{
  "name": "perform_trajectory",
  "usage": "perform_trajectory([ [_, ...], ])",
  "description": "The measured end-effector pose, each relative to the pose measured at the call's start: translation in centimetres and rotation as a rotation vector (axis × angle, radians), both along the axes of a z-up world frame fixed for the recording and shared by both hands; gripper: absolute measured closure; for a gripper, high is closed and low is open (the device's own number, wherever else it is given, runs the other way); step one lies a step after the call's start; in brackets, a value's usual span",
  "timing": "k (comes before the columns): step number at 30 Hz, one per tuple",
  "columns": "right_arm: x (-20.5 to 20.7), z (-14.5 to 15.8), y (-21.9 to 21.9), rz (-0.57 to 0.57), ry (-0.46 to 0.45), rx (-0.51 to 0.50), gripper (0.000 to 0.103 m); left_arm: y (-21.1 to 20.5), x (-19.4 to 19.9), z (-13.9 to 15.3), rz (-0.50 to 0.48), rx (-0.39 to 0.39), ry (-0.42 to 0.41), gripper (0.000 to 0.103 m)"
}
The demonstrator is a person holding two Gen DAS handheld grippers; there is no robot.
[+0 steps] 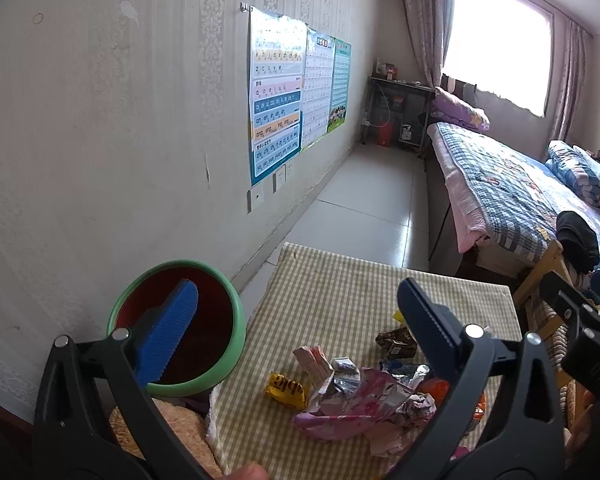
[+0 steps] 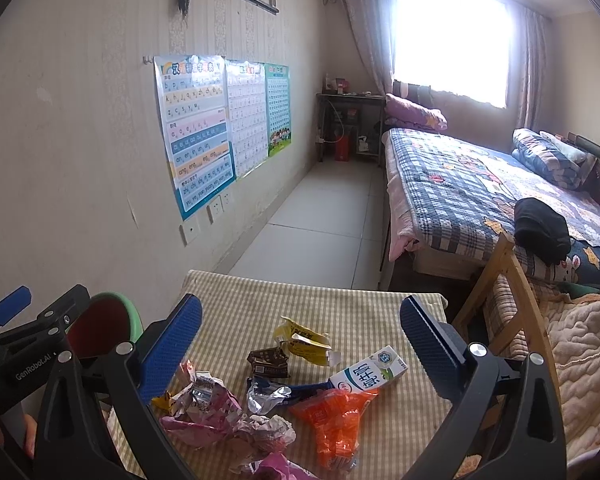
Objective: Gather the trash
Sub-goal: 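Grasp the yellow snack wrapper with the left gripper while the right gripper grasps a pink wrapper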
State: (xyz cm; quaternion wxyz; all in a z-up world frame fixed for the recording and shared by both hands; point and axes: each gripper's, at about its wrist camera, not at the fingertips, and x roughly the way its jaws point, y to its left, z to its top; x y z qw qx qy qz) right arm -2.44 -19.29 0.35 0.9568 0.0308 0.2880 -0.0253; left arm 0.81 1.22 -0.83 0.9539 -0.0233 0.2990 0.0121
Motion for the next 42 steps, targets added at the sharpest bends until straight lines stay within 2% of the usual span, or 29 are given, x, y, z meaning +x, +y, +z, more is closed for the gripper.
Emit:
perform_trajectory([
  [14, 0.0, -0.1, -0.1, 0.0, 0.015, 0.008, 0.007, 0.3, 0.1, -0.2, 0.002, 0.006, 0.003, 0.005],
  [18, 0.0, -0.7, -0.4, -0.006, 0.024, 0.004, 0.007, 0.7, 0.2, -1.2, -0.02, 0.03, 0.025, 0.005],
  [23, 0.1, -3.2, -1.4, -0.016, 0.096, 0.008, 0.007, 1.8, 0.8, -5.3, -0.078, 0.005, 0.131, 0.005],
  [24, 0.0, -3.7, -1.5, -0.013, 0.11, 0.011, 0.007, 1.9, 1.1, -7.1, -0.117, -0.018, 0.187, 0.005],
  [26, -0.1, -5.0, -1.6, -0.003, 0.142, 0.016, 0.007, 1.9, 1.3, -9.2, -0.139, -0.011, 0.243, 0.005],
  [28, -0.2, -6.2, -1.7, 0.015, 0.18, 0.022, 0.007, 1.9, 1.6, -11.7, -0.162, -0.006, 0.301, 0.01],
  [33, -0.7, -8.4, -1.7, 0.04, 0.242, 0.035, 0.007, 1.9, 4.5, -15.9, -0.207, -0.071, 0.405, 0.025],
  [38, -1.3, -9.4, -2.1, 0.032, 0.275, 0.058, 0.007, 1.9, 6.4, -18.4, -0.174, -0.121, 0.513, 0.027],
  [42, -1.6, -9.9, -2.6, 0.022, 0.292, 0.06, 0.007, 2.8, 5.9, -18.4, -0.101, -0.175, 0.503, 0.027],
])
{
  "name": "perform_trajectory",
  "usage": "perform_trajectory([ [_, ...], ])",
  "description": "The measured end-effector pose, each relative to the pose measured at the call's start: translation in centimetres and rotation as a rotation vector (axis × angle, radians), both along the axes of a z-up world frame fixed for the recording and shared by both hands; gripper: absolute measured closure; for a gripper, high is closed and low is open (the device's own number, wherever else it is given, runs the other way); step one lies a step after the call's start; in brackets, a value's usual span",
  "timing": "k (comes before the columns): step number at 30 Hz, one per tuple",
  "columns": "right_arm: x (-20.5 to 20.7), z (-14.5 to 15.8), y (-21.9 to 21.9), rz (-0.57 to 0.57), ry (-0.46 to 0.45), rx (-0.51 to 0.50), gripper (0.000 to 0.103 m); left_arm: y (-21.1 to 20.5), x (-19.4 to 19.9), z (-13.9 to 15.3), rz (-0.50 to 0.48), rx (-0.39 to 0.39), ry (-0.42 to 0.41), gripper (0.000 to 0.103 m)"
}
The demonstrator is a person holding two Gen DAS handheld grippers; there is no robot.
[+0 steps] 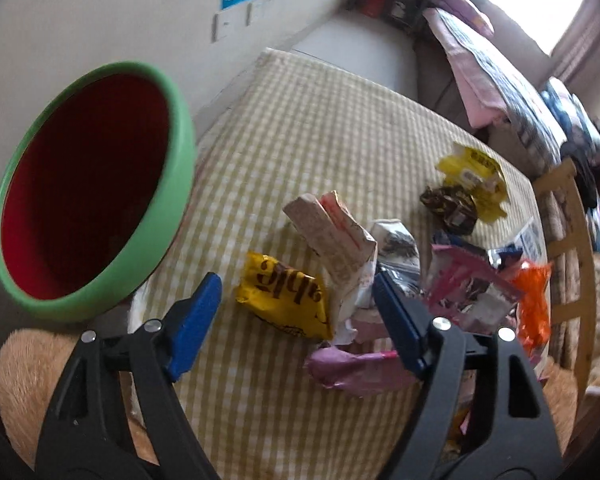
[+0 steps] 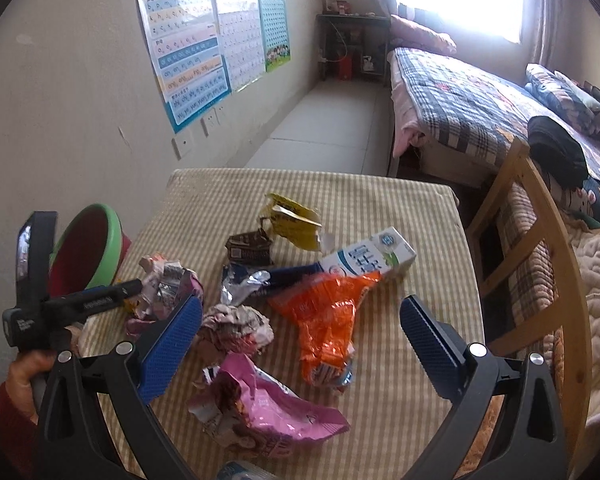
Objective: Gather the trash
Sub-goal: 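Grasp the yellow snack wrapper with the left gripper while the right gripper grasps a pink wrapper, then carry the yellow wrapper in the left gripper while the right gripper carries the pink wrapper over the bin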
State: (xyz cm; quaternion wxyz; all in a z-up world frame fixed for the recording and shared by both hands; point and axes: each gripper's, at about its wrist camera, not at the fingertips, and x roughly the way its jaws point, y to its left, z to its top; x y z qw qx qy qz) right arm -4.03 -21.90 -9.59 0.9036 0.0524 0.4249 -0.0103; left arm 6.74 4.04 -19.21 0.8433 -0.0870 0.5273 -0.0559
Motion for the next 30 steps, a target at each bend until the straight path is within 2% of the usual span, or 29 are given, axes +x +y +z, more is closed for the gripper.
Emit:
perform_trajectory([
  [8, -0.2, -0.6, 0.0, 0.011, 0.02, 0.003, 0.007, 1.7, -0.8, -0.2, 0.101, -0.06, 0.023, 0.028],
  [11, -0.3, -0.5, 0.4, 0.018, 0.017, 0.001, 0.007, 1.7, 0.1, -0.9, 0.116, -0.045, 0.067, 0.027],
  [15, -0.3, -0.5, 0.7, 0.027, 0.017, 0.001, 0.007, 1.2, 1.4, -3.4, 0.134, -0.041, 0.162, 0.027],
  [17, -0.4, -0.4, 0.9, 0.032, 0.016, 0.0, 0.007, 1.1, 1.2, -3.7, 0.141, -0.033, 0.155, 0.033],
  [19, -0.5, -0.3, 1.1, 0.042, 0.013, 0.006, 0.007, 1.1, 0.8, -3.4, 0.132, -0.045, 0.142, 0.067],
  [20, -0.5, -0.2, 1.2, 0.051, 0.013, 0.011, 0.007, 1.3, 0.6, -3.3, 0.134, -0.054, 0.141, 0.071],
  [23, -0.1, -0.2, 1.8, 0.094, 0.018, 0.039, 0.007, 2.2, -0.2, -2.7, 0.139, -0.094, 0.121, 0.073],
  [26, 0.5, -0.3, 2.4, 0.143, 0.017, 0.088, 0.012, 2.4, -1.3, -1.4, 0.109, -0.069, 0.074, 0.073],
  [30, 2.8, -1.5, 3.2, 0.196, 0.072, 0.178, 0.025, 2.2, -3.1, 0.6, 0.065, -0.009, 0.004, 0.073],
])
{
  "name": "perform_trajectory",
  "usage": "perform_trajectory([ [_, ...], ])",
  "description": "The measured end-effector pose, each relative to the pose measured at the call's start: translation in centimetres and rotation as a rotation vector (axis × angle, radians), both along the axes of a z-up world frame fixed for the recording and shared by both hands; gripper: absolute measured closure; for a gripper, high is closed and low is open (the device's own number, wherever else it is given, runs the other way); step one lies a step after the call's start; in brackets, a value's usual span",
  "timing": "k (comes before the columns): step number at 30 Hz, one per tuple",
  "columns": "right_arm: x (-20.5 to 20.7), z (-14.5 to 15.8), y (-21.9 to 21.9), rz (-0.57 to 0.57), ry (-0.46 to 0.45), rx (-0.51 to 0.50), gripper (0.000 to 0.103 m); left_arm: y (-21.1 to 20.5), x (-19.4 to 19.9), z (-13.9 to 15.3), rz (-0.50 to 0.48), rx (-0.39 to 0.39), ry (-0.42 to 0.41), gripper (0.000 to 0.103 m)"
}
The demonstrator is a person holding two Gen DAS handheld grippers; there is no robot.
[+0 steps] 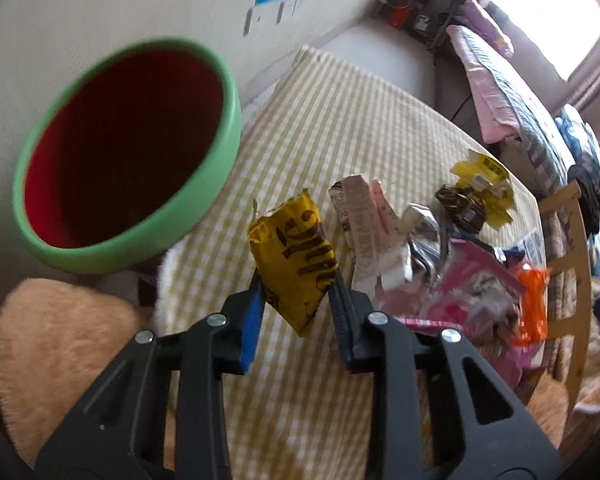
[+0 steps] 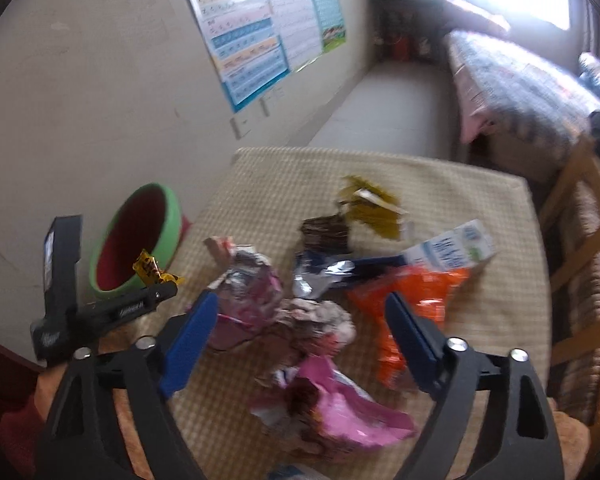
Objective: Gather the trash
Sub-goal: 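Carry the yellow wrapper in the left gripper while the right gripper carries the pink wrapper over the bin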
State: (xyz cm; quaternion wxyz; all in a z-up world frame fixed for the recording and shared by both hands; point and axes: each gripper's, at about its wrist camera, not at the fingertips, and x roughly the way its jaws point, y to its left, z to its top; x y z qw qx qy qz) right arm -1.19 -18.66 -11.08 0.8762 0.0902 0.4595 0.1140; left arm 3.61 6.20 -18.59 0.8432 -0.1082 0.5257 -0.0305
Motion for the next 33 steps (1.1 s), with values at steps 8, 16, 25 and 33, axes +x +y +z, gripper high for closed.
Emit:
perform_trajectory([
  [8, 3.7, -4.3, 1.9, 0.075, 0.148, 0.056, 0.056, -0.3, -1.6, 2.2, -0.023, 0.06, -0.067, 0.073],
  [16, 3.6, -3.4, 2.5, 0.101, 0.136, 0.093, 0.098, 0.9, -1.7, 3.6, -0.005, 0.06, -0.108, 0.073],
  [25, 2.6, 5.5, 3.8, 0.118, -0.1, 0.068, 0.098, 5.3, -1.1, 5.0, 0.09, 0.056, -0.136, 0.073],
  [33, 6.5, 7.6, 10.3, 0.179, -0.191, 0.058, 0.097, 10.5, 0.4, 4.9, 0.175, 0.083, -0.123, 0.073],
])
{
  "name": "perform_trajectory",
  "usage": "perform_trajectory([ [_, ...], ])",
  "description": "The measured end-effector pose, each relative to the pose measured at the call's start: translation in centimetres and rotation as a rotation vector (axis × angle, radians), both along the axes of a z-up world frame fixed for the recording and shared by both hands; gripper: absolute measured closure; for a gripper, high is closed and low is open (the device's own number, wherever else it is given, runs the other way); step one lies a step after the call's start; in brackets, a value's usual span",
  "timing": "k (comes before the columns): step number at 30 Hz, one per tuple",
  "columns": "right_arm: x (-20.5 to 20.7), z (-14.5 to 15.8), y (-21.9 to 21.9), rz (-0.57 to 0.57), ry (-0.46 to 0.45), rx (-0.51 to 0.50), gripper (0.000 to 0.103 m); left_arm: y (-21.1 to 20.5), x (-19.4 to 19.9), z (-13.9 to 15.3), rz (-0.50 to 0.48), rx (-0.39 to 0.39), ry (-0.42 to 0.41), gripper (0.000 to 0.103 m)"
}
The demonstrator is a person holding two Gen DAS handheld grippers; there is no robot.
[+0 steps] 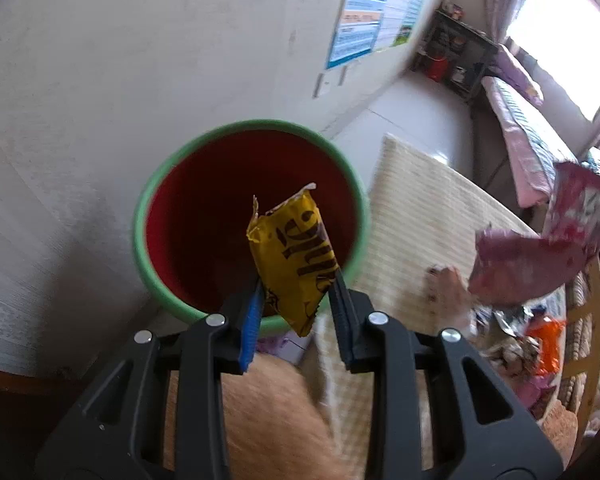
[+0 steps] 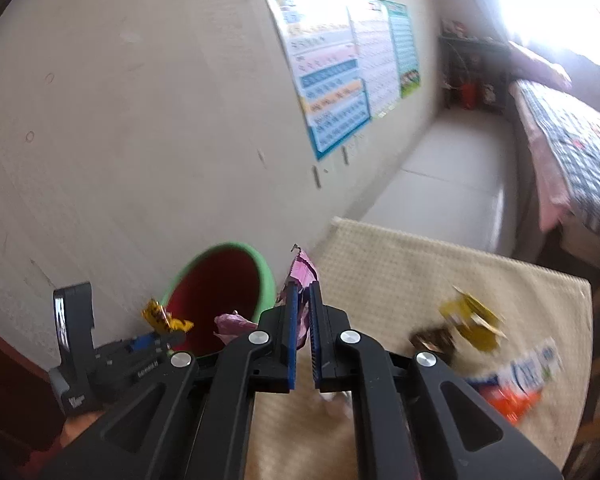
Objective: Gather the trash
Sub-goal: 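Carry the yellow wrapper in the left gripper while the right gripper carries the pink wrapper over the bin, then open both grippers to drop the wrappers into the green-rimmed bin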
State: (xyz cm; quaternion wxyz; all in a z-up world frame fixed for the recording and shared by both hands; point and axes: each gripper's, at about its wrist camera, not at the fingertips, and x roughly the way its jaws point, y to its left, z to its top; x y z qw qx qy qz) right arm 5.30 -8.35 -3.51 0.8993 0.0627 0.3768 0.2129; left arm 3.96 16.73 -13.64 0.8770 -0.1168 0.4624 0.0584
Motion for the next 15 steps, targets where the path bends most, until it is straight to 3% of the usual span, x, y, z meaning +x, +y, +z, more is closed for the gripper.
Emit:
perform_trajectory([
  [7, 4.0, -1.4, 7.9, 0.063, -0.014, -0.058, 0.097, 3.5, 2.0, -0.6, 0.035, 0.035, 0.018, 0.073],
  [12, 5.1, -2.2, 11.2, 0.106, 0.012, -0.055, 0.094, 4.8, 2.8, -1.3, 0.045, 0.021, 0.031, 0.072],
  [14, 5.2, -2.3, 11.9, 0.11, 0.005, -0.05, 0.089, 5.1, 2.8, -1.5, 0.046, 0.017, 0.032, 0.069],
  [15, 5.1, -2.4, 12.0, 0.113, 0.007, -0.044, 0.08, 5.2, 2.9, -1.6, 0.045, 0.013, 0.034, 0.064],
])
